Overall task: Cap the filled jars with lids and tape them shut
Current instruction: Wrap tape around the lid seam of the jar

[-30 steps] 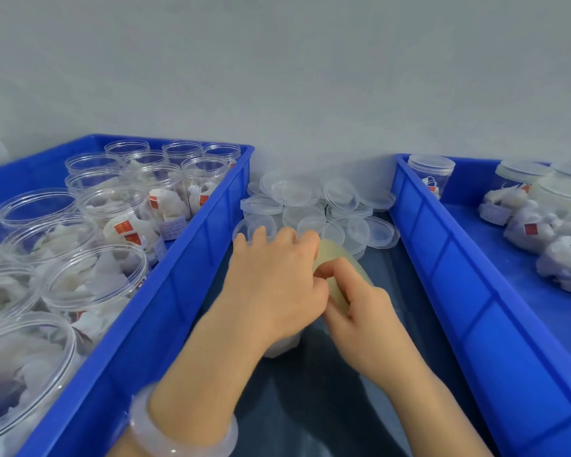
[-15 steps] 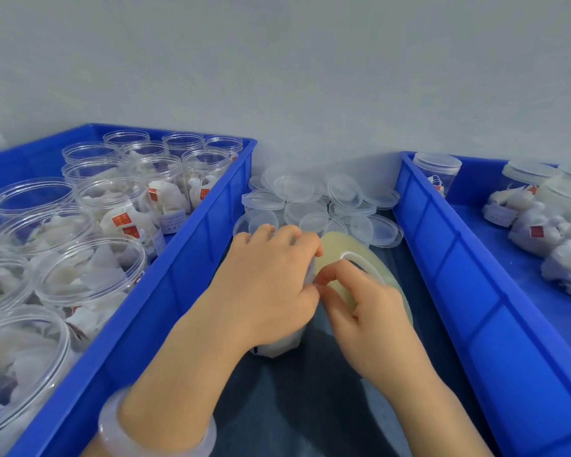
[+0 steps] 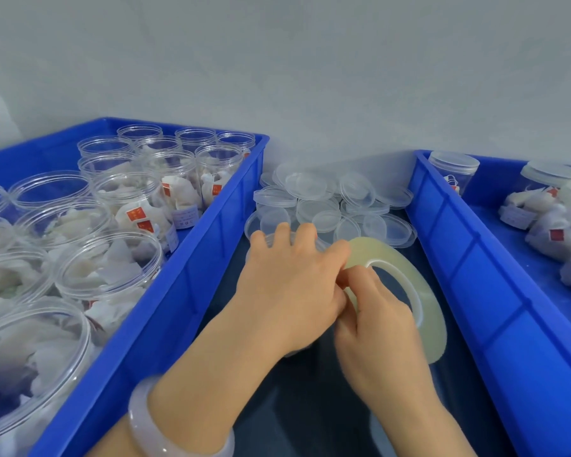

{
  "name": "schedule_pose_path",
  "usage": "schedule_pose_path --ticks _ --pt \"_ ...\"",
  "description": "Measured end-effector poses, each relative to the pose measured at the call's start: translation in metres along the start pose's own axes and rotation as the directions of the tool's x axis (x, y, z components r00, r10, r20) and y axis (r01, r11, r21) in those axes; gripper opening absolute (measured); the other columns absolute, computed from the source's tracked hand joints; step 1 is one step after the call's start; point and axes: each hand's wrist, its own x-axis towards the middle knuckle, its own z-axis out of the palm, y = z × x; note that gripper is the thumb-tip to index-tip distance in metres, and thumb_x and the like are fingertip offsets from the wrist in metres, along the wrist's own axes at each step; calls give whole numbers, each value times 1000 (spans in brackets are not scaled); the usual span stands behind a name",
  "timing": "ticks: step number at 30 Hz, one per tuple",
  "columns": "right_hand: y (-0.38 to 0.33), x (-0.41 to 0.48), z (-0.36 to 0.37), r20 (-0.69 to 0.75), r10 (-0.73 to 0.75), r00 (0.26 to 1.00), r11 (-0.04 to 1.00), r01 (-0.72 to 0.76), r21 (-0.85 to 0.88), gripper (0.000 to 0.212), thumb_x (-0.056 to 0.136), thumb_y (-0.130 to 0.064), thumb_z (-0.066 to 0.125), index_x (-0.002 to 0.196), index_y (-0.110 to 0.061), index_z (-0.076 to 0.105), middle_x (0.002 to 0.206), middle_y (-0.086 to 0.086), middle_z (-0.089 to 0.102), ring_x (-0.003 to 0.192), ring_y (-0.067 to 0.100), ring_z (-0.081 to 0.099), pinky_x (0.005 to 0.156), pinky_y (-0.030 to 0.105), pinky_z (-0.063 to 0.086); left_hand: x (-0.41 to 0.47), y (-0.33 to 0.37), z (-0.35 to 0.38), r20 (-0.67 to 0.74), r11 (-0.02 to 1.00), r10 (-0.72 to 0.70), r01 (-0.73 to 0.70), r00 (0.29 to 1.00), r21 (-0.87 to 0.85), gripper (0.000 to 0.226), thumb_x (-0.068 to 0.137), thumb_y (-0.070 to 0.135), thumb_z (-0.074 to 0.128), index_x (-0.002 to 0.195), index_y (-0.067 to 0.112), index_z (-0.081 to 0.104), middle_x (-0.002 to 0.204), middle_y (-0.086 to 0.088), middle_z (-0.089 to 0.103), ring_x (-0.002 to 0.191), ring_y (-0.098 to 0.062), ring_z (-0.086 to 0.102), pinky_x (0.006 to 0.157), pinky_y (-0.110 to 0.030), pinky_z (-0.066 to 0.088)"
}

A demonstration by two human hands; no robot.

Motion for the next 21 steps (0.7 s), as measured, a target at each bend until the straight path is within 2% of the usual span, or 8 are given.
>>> schedule_pose_path --ticks 4,10,13,16,19,21 --pt "-7 -7 -2 -4 80 997 997 -80 9 11 88 -12 41 90 -16 51 87 6 56 74 29 52 68 44 44 0 1 2 -35 999 -15 14 999 -43 10 88 41 36 90 33 29 112 0 39 106 -26 39 86 -42 31" --pt "-9 -14 -8 25 91 996 994 -92 58 13 84 -21 37 80 -16 48 74 6 52 66 29 49 62 45 42 1 1 4 -49 998 16 -19 999 -61 12 88 40 42 96 33 39 117 0 40 109 -25 39 85 -42 30" --pt "-4 -18 -10 27 90 996 993 -92 68 11 89 -14 45 79 -19 48 73 2 52 66 25 49 61 43 41 0 1 2 -33 995 29 -32 999 -90 14 87 44 39 96 33 40 119 0 40 112 -25 38 86 -42 28" --pt "0 -24 -7 -2 85 996 992 -84 95 17 88 -12 51 76 -24 47 70 -3 51 63 15 49 58 32 40 -1 2 1 7 995 59 -58 998 -76 29 80 50 29 98 33 41 120 0 39 113 -25 37 88 -43 28" --pt "1 -17 -4 -9 88 996 990 -86 109 18 86 -12 49 74 -25 47 62 -8 47 61 8 47 54 21 37 1 -1 1 20 995 47 -45 999 -84 23 85 45 37 102 32 42 121 1 38 114 -25 36 89 -43 28" --pt "1 -10 -3 -11 73 997 993 -72 97 17 87 -14 47 75 -27 46 59 -11 44 60 2 47 54 15 36 4 -7 -1 55 986 43 -34 998 -161 17 86 42 45 102 34 43 124 3 37 117 -23 35 92 -43 27"
